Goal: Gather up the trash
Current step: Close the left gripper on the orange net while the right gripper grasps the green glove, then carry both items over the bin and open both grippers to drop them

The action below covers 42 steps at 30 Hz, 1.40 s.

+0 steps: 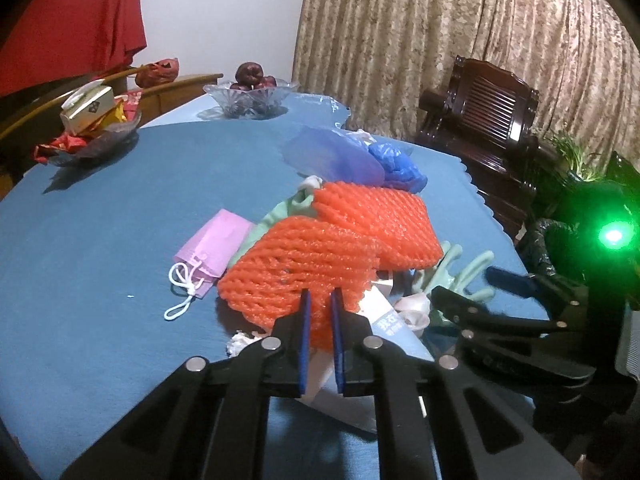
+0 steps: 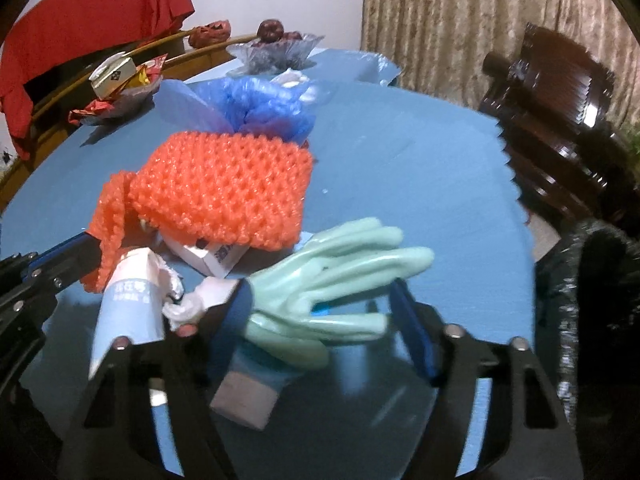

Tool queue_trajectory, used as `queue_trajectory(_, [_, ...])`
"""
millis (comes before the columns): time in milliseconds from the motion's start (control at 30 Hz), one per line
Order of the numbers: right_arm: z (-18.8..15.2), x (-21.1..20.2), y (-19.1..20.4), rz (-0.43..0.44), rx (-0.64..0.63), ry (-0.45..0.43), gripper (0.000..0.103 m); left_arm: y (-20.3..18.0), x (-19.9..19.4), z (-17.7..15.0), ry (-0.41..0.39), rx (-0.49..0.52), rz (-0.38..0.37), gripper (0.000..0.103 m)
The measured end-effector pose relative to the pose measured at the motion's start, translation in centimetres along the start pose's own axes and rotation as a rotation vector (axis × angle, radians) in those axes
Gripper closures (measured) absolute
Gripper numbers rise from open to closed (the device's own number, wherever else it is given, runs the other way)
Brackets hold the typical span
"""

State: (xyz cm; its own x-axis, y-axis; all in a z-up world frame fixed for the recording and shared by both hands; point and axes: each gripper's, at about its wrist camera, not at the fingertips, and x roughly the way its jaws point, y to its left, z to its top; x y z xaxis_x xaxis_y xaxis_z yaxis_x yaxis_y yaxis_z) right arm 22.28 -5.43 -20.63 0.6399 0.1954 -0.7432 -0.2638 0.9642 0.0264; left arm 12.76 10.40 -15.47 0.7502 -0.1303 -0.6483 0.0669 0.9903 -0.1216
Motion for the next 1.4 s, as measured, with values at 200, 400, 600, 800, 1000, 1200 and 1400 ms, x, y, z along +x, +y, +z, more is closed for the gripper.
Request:
queue_trajectory(200, [0.6,-0.9,0.4,0.104,-0.010,-0.012,0.097,0.0,-0.9,0.6,-0.019,-0.009,0.000,0.093])
queue_trajectory(400, [1.8,-3.9,-0.6,0.145,0.017,-0.083,0.099,-0.3,-3.0,1.8,-0.076,-0.016,-0.002,0.094])
queue_trajectory(600, [2.7,-7.5,-1.3,0.150,0.024,-0.156,0.099,-1.2,-5.1,3.3,-0.134,-0.008,-0.006,0.094])
queue_trajectory(800, [4.0,-11.0,-2.4,0.143,0.028,-0.235,0.100,-2.7,-6.8,5.1,-0.180,0.010,-0.032,0.094])
queue_trajectory(1000, [4.1,-14.2,-4.5,0.104,0.038,-0.286,0.100,-5.5,-7.9,5.9,-0.193,0.040,-0.088,0.094])
queue_trajectory(1200, [2.7,-16.5,-8.1,0.031,0.070,-0.302,0.100,-9.8,-7.6,6.3,-0.183,0.101,-0.178,0.094])
queue_trajectory(1400, [-0.1,-18.7,-13.8,-0.089,0.140,-0.297,0.100,-15.1,-6.4,6.3,-0.154,0.160,-0.290,0.094])
